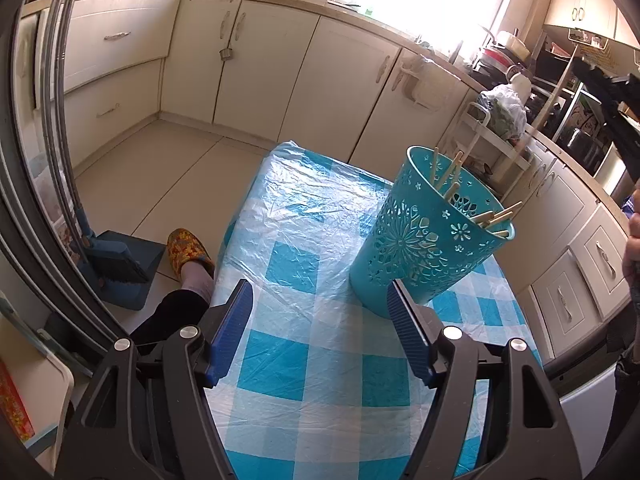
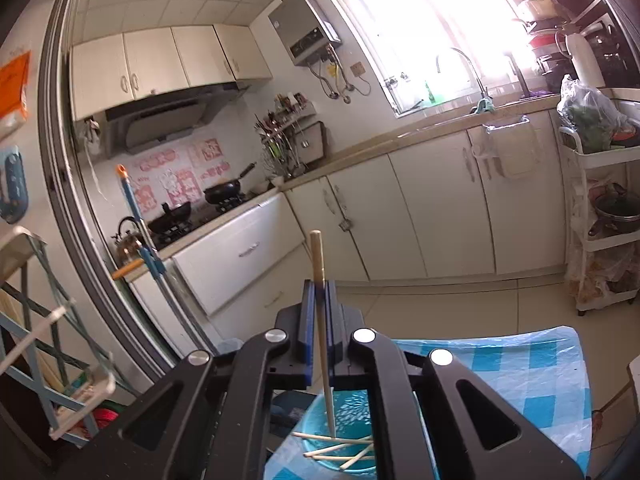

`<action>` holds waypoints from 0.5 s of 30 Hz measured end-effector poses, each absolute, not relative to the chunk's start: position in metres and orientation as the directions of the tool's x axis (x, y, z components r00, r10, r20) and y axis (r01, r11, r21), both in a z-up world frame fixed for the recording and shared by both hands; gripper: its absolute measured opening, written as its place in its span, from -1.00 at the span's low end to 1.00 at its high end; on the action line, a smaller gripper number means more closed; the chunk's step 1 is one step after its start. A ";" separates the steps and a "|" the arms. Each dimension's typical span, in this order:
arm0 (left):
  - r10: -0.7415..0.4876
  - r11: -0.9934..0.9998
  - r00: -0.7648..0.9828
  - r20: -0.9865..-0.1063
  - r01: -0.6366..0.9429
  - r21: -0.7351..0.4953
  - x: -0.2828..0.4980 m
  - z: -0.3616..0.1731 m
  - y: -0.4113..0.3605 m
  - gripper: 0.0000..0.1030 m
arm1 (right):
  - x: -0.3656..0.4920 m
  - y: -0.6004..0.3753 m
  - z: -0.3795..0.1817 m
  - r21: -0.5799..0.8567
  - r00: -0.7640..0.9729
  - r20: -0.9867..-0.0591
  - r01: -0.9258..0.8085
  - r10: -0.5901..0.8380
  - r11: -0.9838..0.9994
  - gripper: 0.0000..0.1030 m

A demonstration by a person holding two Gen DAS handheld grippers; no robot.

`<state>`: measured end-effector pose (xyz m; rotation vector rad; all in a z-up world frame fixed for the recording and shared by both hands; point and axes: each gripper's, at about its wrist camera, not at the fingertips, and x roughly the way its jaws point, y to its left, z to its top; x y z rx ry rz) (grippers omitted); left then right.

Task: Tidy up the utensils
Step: 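Lift the chopstick with the right tool and release it into the basket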

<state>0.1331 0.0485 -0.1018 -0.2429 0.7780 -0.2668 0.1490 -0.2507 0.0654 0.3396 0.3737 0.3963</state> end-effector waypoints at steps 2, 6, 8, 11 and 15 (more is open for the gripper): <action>-0.324 0.939 0.679 -0.659 0.142 -0.314 0.134 -0.104 0.049 0.29 | 0.157 -0.245 0.049 0.373 0.849 -0.324 -0.292 0.418 0.881 -0.89; -0.317 0.942 0.678 -0.663 0.142 -0.305 0.134 -0.102 0.048 0.29 | 0.168 -0.234 0.020 0.327 0.824 -0.412 -0.265 0.389 0.907 -0.89; -0.312 0.944 0.680 -0.663 0.145 -0.296 0.132 -0.099 0.048 0.34 | 0.172 -0.229 0.002 0.314 0.803 -0.459 -0.252 0.379 0.915 -0.89; -0.298 0.950 0.688 -0.662 0.149 -0.274 0.128 -0.092 0.047 0.51 | 0.173 -0.229 -0.014 0.315 0.775 -0.509 -0.238 0.375 0.919 -0.89; -0.275 0.960 0.694 -0.666 0.158 -0.232 0.120 -0.079 0.042 0.68 | 0.162 -0.233 -0.017 0.329 0.761 -0.535 -0.211 0.366 0.920 -0.81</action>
